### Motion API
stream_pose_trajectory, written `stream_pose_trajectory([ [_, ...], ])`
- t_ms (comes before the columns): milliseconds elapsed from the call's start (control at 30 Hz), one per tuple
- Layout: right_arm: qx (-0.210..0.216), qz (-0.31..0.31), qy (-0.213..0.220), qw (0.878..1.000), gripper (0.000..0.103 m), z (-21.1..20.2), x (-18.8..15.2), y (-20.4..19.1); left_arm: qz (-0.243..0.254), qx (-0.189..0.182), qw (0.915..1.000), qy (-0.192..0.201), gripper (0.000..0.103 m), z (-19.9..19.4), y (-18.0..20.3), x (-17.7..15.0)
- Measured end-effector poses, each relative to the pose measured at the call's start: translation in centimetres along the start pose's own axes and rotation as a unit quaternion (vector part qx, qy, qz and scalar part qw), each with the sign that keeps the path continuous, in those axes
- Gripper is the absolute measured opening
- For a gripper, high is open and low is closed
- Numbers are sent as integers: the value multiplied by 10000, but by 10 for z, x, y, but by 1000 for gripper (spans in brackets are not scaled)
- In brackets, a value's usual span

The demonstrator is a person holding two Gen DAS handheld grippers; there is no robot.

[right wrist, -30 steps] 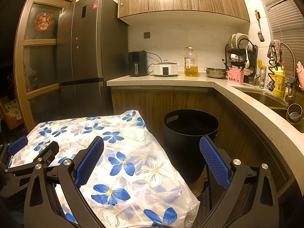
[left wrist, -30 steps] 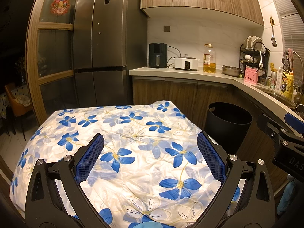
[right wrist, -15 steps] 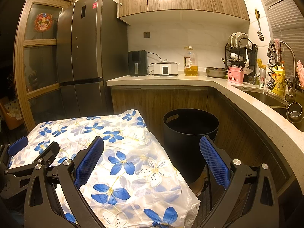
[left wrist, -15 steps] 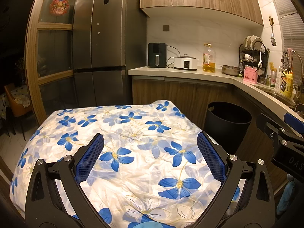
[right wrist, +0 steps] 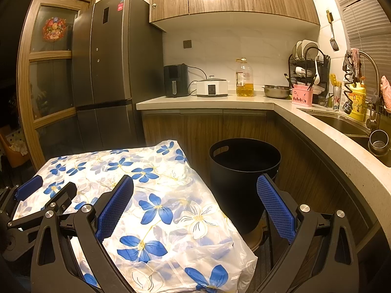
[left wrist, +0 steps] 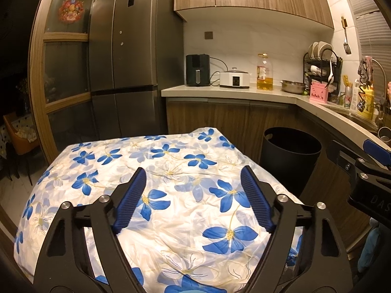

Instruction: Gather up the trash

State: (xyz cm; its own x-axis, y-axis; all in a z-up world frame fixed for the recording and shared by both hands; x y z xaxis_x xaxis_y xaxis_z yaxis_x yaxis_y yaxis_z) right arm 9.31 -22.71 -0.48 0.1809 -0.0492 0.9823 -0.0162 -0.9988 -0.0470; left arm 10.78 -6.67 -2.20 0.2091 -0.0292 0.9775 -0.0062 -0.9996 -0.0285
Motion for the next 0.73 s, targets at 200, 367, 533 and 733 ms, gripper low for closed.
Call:
stream_pose_trajectory([
  [200,-24,31,0,10000,97,-1,-1,-1,-10,24,10000,14,77,0,-1,1],
  [367,-22,34,1,10000,97,-1,-1,-1,-13,66,10000,31,78,-2,-3,1],
  [533,-26,31,9,10000,97,-1,-1,0,-14,87,10000,27,87,-2,-3,0],
  [733,-44,43,12,10000,97,-1,-1,1,-120,67,9999,36,87,-2,-8,2],
])
Point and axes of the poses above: each gripper's, at about its wrist camera, not at the fingertips, and z roughly the way its jaws point, y to its right, x to its top, the point moved 8 cm from there along z, roughly the way its jaws point, and after that the axes turned 9 degrees about y, right-handed, at the moved point
